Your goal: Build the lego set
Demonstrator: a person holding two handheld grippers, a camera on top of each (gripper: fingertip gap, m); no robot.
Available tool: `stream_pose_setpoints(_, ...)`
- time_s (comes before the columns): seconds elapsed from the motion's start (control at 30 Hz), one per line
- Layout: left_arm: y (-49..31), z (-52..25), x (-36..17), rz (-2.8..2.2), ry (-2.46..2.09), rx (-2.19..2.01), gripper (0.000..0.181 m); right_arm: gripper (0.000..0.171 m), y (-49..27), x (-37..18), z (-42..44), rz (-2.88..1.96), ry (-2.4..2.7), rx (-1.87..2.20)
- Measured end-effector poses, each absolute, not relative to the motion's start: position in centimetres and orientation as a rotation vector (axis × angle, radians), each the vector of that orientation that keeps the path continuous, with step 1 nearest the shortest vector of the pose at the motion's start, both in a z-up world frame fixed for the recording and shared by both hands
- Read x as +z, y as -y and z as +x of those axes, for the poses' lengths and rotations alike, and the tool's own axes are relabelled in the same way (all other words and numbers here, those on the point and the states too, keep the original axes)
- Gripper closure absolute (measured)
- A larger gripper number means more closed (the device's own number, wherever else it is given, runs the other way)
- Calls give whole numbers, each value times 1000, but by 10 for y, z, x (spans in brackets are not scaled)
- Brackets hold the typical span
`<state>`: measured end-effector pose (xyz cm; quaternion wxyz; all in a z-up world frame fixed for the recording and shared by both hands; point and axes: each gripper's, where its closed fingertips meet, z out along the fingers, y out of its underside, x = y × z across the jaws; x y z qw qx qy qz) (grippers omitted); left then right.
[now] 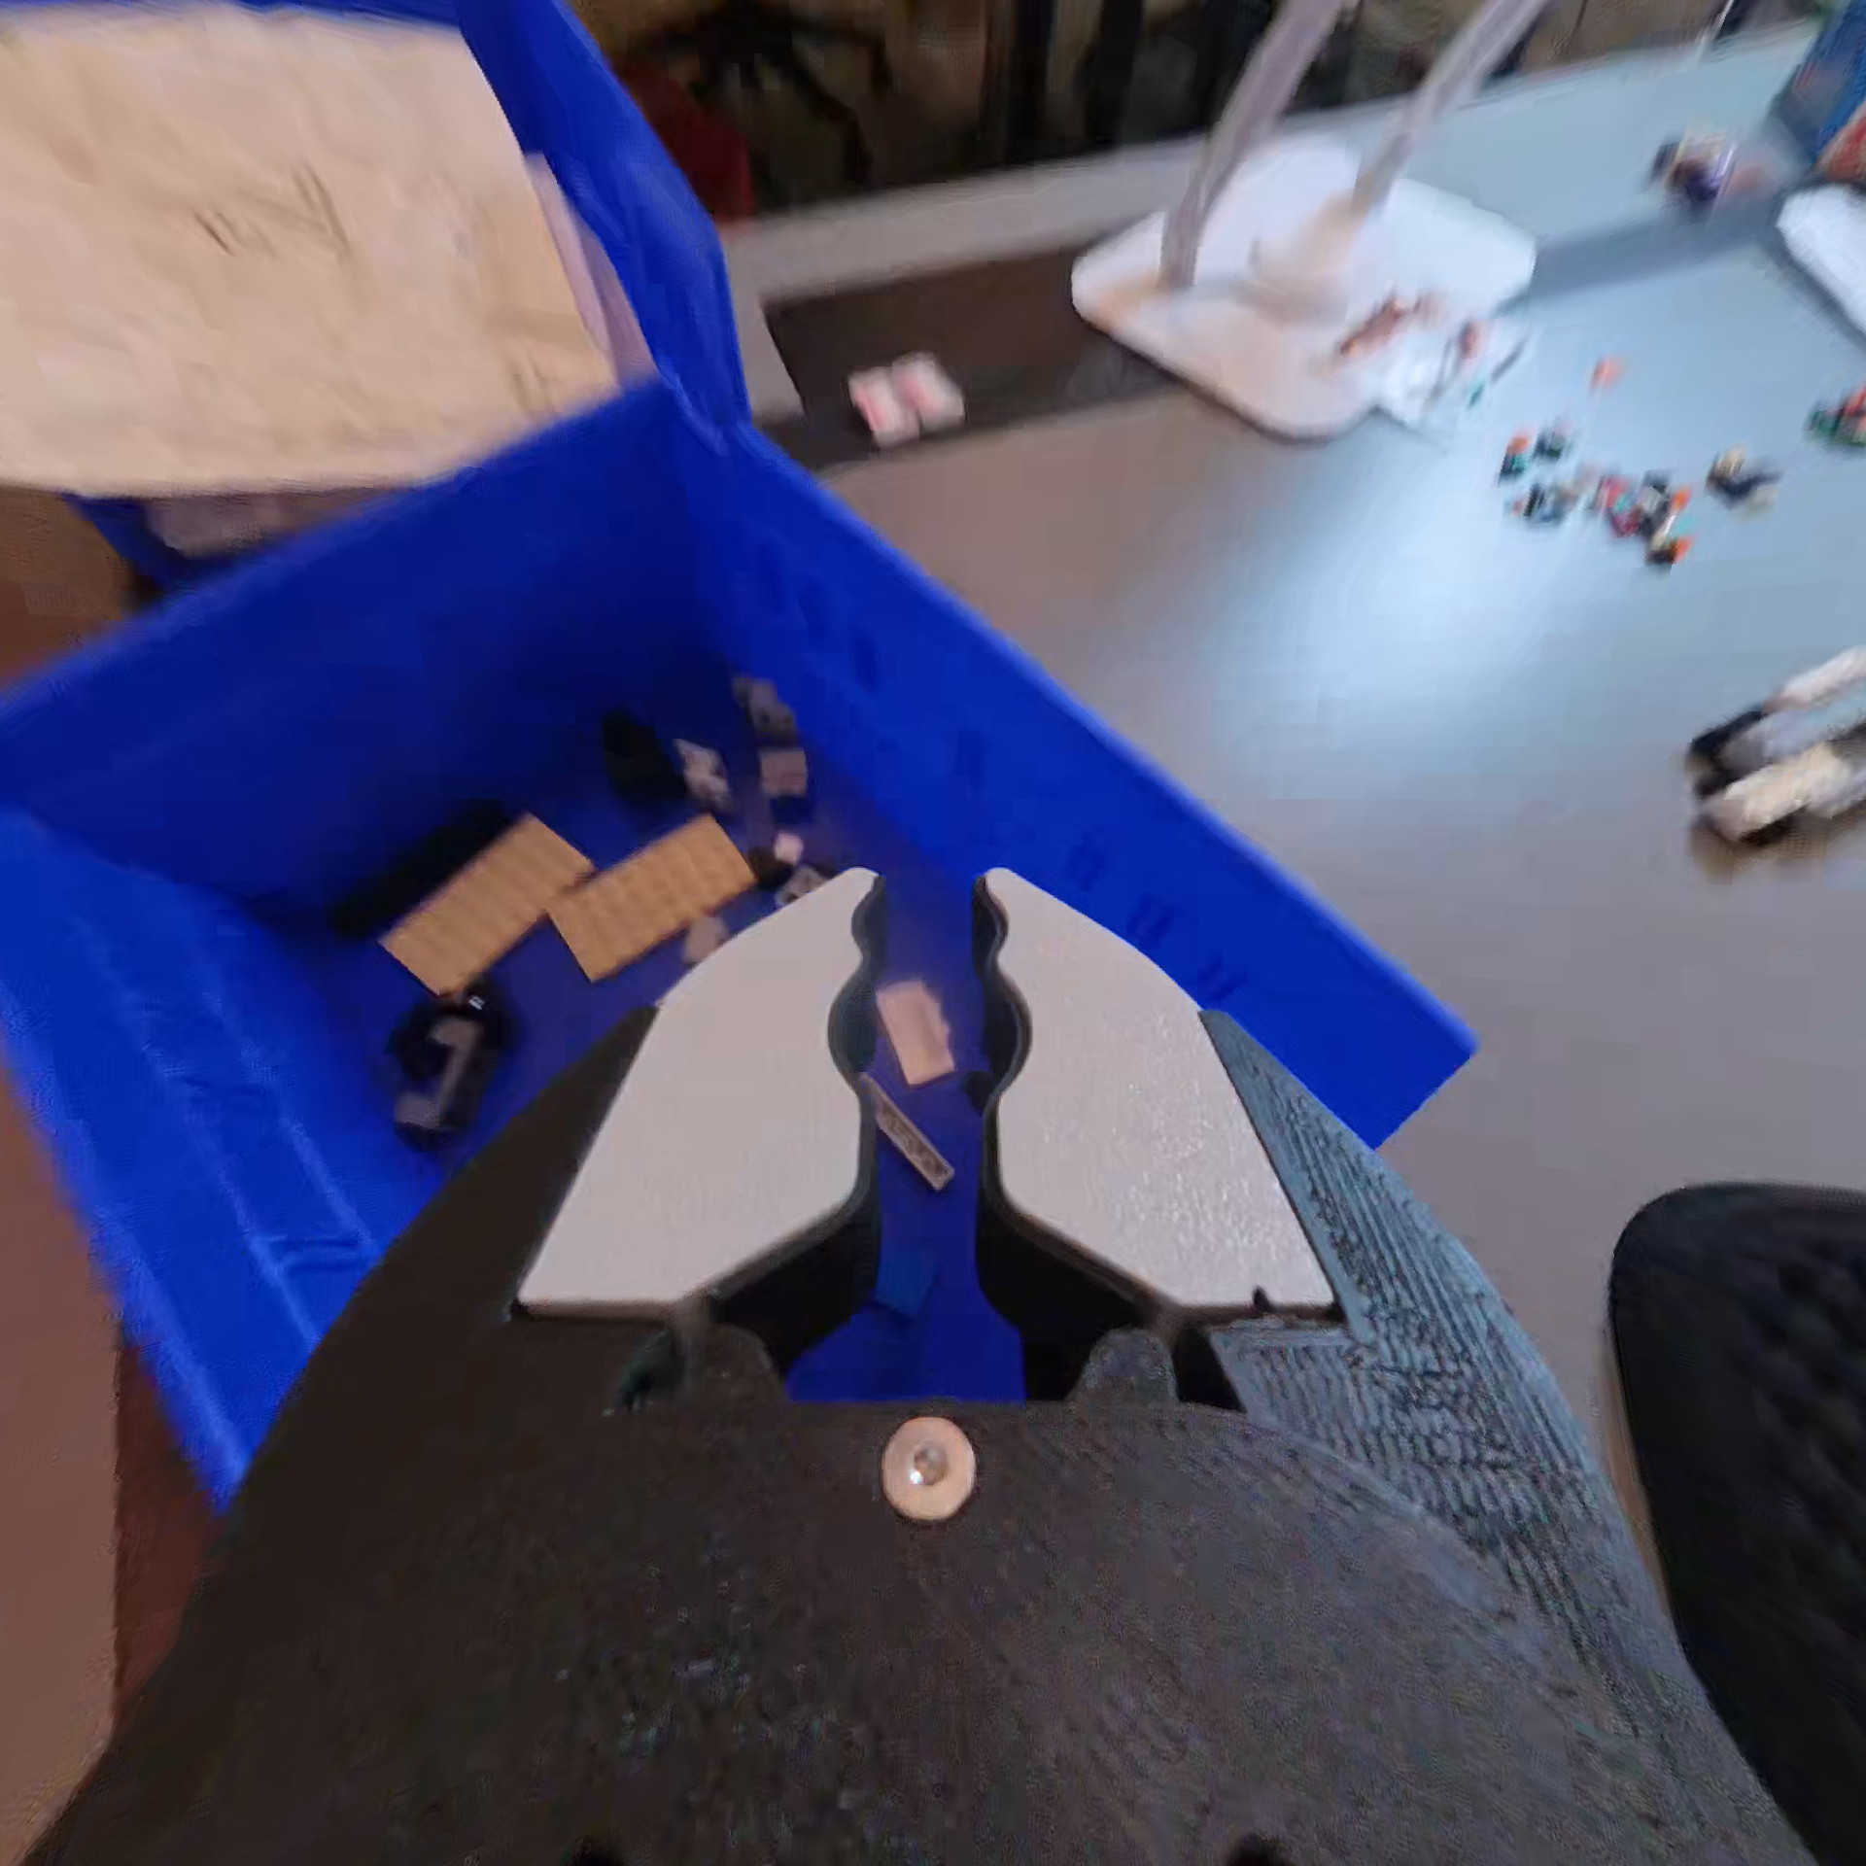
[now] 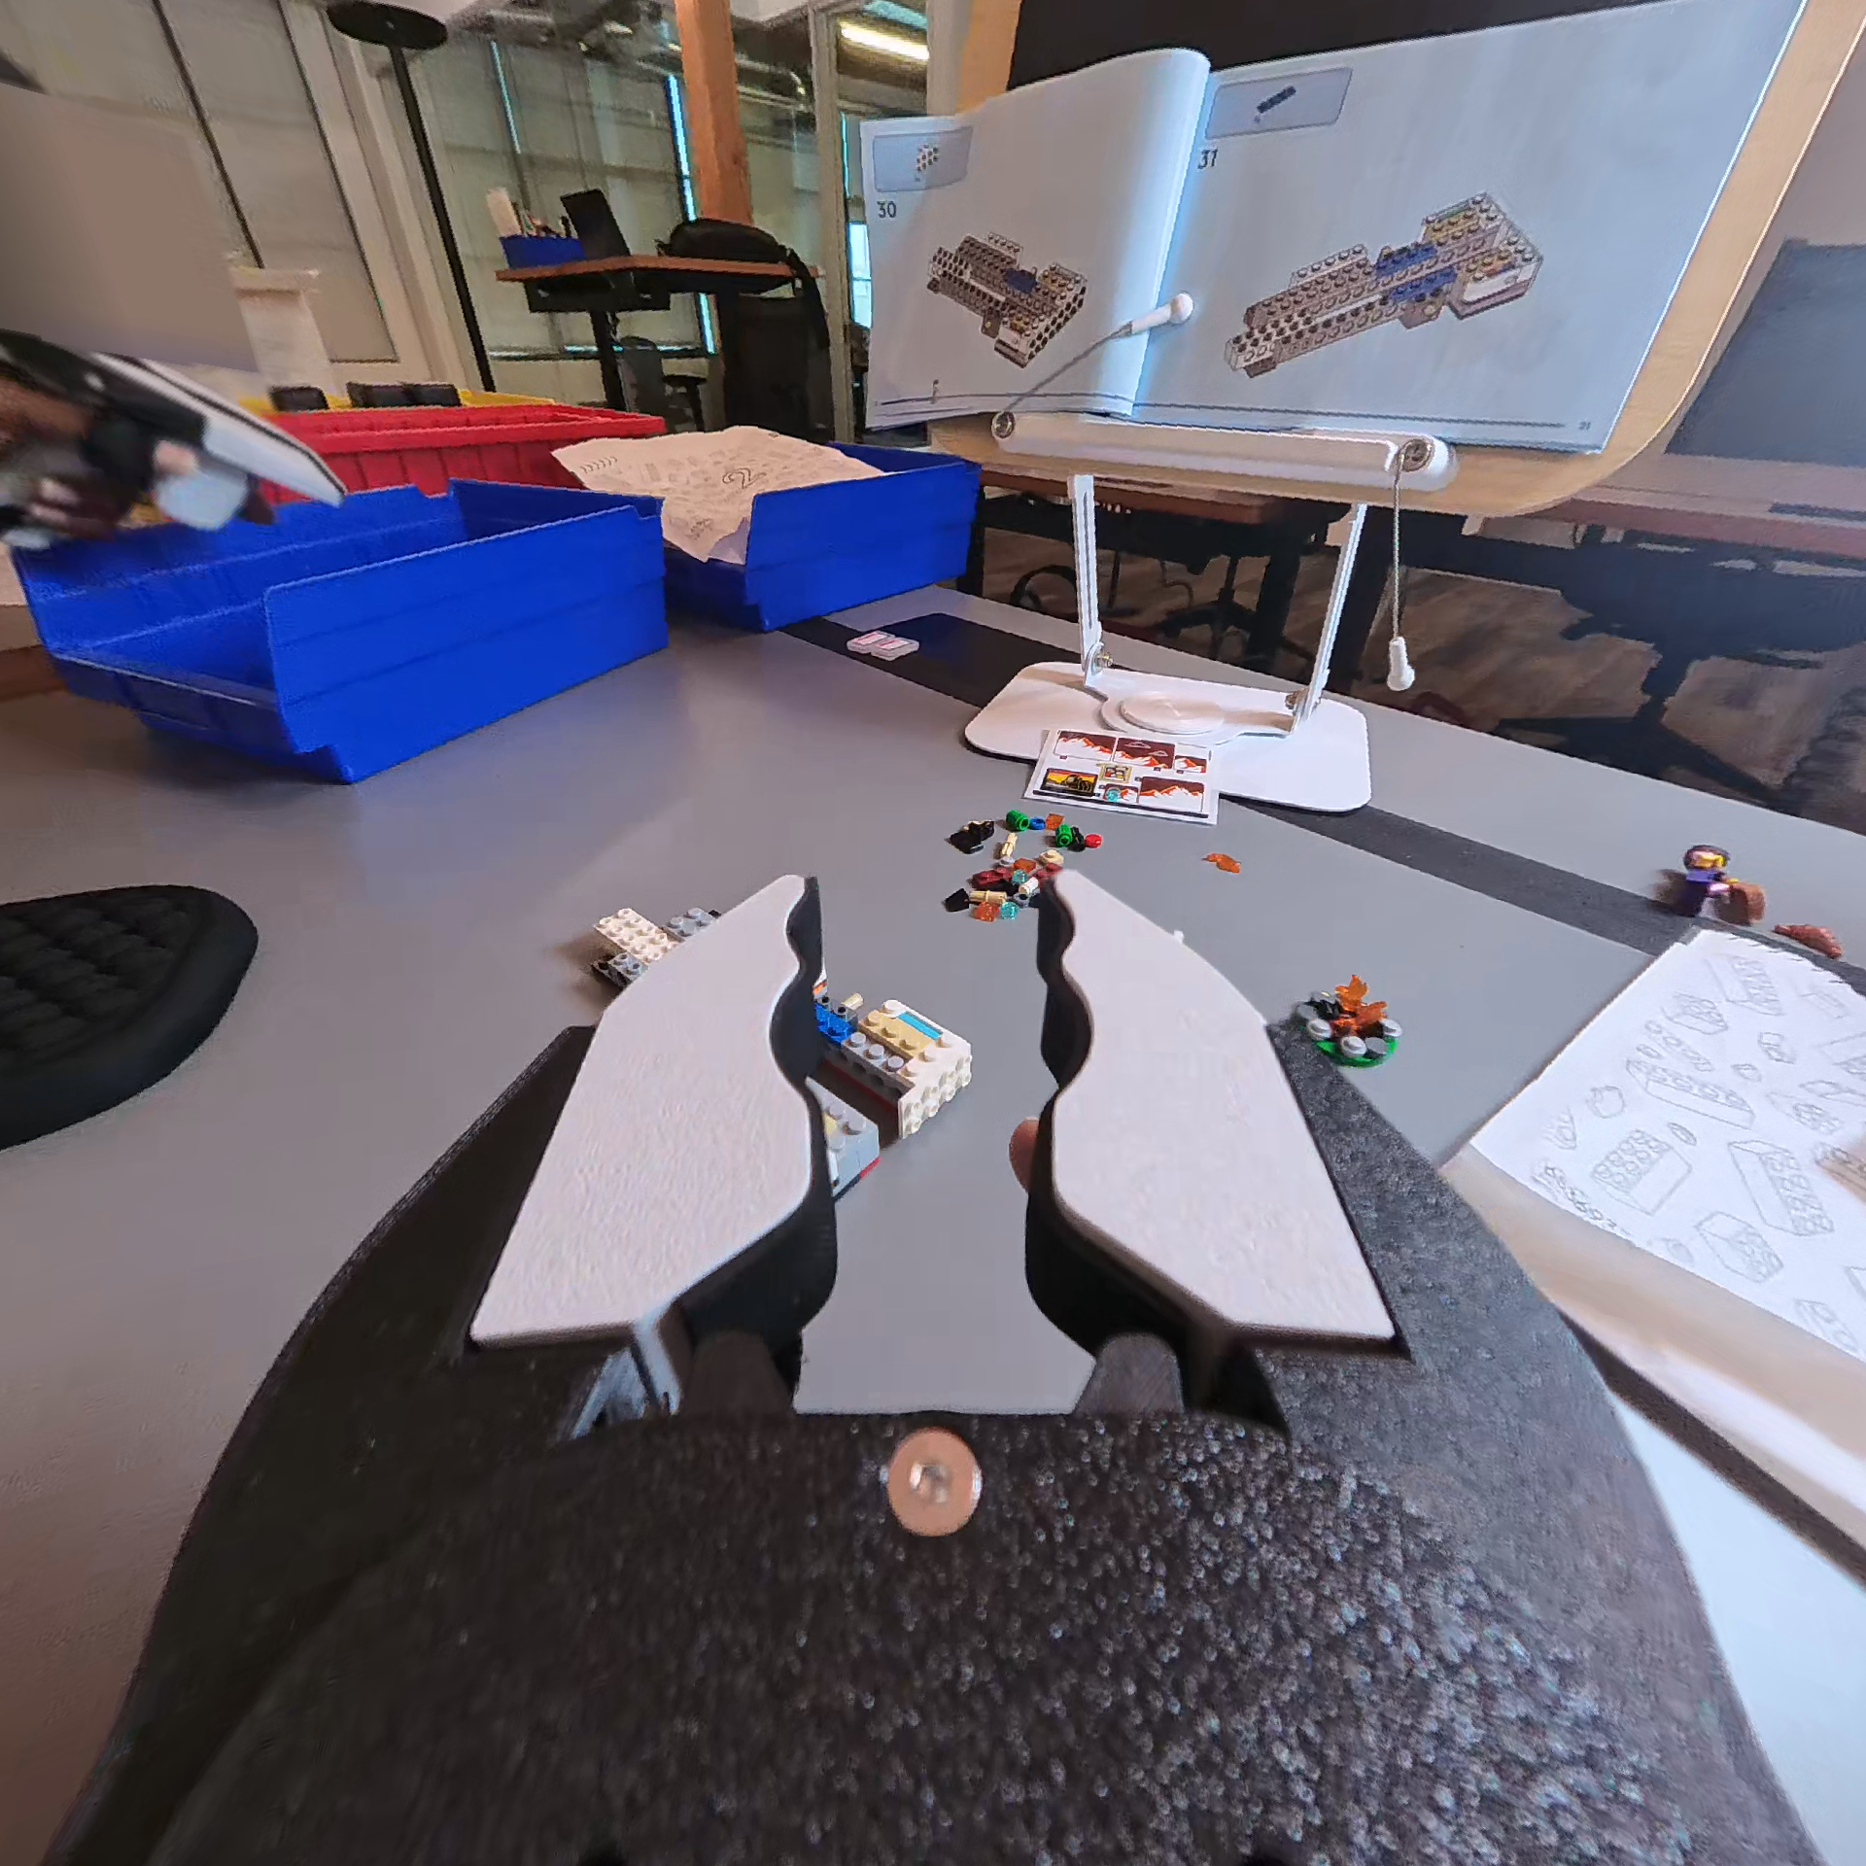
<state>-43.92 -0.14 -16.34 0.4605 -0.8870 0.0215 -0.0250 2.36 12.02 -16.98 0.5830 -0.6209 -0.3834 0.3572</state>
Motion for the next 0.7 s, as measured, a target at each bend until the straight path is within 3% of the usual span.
stream_pose_setpoints(0.2, 1, -424, -256, -2531, -139, -158, 158, 132, -120, -177, 22, -1471, 913, 817)
stream_pose_setpoints(0.43, -3, -433, -280, -2646, -183, 14, 175, 135, -122, -175, 25, -1466, 906, 810)
stream_pose_setpoints(0.57, 0, -438, -268, -2618, -232, 55, 174, 136, -120, -169, 26, -1445, 903, 801)
stream_pose_setpoints(0.7, -12, -411, -170, -2229, -221, -62, 176, 137, -118, -163, 28, -1417, 901, 794)
